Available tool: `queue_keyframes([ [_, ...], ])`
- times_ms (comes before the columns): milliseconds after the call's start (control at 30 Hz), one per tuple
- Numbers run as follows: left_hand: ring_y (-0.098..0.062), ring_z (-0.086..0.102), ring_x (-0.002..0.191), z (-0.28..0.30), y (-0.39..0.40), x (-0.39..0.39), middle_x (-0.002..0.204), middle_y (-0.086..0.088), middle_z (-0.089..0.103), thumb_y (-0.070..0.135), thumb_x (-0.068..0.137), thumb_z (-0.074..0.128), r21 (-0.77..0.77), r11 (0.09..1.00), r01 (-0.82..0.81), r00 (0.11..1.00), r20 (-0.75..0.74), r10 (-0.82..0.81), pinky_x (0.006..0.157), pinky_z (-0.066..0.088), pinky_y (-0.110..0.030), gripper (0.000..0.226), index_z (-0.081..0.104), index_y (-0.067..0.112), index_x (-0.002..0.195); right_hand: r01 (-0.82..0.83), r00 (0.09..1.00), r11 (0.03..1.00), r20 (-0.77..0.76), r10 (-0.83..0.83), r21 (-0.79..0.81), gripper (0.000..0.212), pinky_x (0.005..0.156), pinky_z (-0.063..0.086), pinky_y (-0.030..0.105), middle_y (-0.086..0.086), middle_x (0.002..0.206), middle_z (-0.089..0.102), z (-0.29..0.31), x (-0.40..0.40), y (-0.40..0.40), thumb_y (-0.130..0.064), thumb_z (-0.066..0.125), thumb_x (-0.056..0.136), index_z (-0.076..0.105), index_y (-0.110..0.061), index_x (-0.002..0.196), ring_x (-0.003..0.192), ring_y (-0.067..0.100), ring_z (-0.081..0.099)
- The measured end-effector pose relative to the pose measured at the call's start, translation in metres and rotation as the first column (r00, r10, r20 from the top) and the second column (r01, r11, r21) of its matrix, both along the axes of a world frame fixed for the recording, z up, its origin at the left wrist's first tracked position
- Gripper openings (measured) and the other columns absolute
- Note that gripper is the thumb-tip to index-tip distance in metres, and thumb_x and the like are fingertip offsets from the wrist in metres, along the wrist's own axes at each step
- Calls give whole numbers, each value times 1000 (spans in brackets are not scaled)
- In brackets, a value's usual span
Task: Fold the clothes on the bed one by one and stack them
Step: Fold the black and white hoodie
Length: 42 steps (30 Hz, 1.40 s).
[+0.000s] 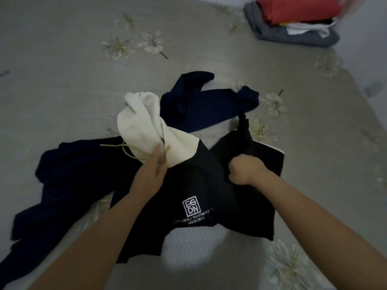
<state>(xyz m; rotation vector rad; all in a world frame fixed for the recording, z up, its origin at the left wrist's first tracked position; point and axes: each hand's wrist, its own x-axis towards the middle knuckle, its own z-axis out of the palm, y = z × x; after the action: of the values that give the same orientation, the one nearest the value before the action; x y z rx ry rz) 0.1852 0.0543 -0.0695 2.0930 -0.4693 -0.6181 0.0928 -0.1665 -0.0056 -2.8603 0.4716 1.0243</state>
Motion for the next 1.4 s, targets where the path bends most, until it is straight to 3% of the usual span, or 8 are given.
queue_keyframes([
  [100,-22,48,111,-6,23,7,129,-16,50,2,93,43,26,954,-299,948,121,294,87,36,-26,55,23,8,143,81,841,951,491,-227,300,33,91,36,26,15,117,57,-22,27,18,-14,52,88,56,-3,119,111,28,50],
  [300,-32,45,118,-44,34,-3,127,-22,50,15,95,44,320,926,-200,976,152,158,97,35,-34,56,18,3,143,353,800,827,317,-509,438,40,80,40,30,14,104,61,-80,49,36,-37,52,90,55,-1,107,102,29,54],
  [533,-31,23,136,-34,21,-25,148,-17,27,27,98,36,348,903,-251,968,117,224,113,12,-38,58,12,4,145,461,408,719,595,-692,520,23,57,21,25,13,82,50,-33,8,6,-13,45,95,49,8,101,78,22,47],
  [700,-30,33,131,-44,-6,-27,144,-12,35,42,92,42,517,854,-64,995,102,12,106,30,-43,64,20,9,143,442,834,891,412,-366,-105,34,75,41,39,28,105,56,-33,-51,-26,-26,48,93,52,4,108,98,40,55],
  [833,-26,25,137,-57,-17,-8,150,-11,26,54,91,35,543,837,72,982,107,-154,111,21,-40,73,15,10,145,434,859,895,252,-446,104,24,70,38,32,17,92,60,-51,-51,-26,-30,46,94,48,-6,93,96,35,56],
  [1100,-28,45,124,-49,-16,-3,144,-12,37,33,89,55,403,862,308,947,-43,-318,98,39,-31,81,1,16,146,514,407,161,-74,-910,843,13,60,48,13,-3,83,55,-26,-54,-30,-6,51,91,47,-17,96,73,8,53],
  [1267,-27,53,112,15,12,0,131,-9,51,19,93,49,306,944,120,965,187,-183,92,42,-31,69,5,29,146,321,772,729,279,-572,605,27,60,36,11,-2,80,51,5,-56,-47,-13,65,83,40,-21,76,70,7,46],
  [1400,-30,60,92,100,36,-4,115,-17,61,20,97,40,329,944,-22,920,377,-110,69,45,-30,61,2,29,145,170,955,912,165,-246,373,44,86,40,26,8,128,50,65,-41,-49,-29,58,88,38,-25,126,110,21,50],
])
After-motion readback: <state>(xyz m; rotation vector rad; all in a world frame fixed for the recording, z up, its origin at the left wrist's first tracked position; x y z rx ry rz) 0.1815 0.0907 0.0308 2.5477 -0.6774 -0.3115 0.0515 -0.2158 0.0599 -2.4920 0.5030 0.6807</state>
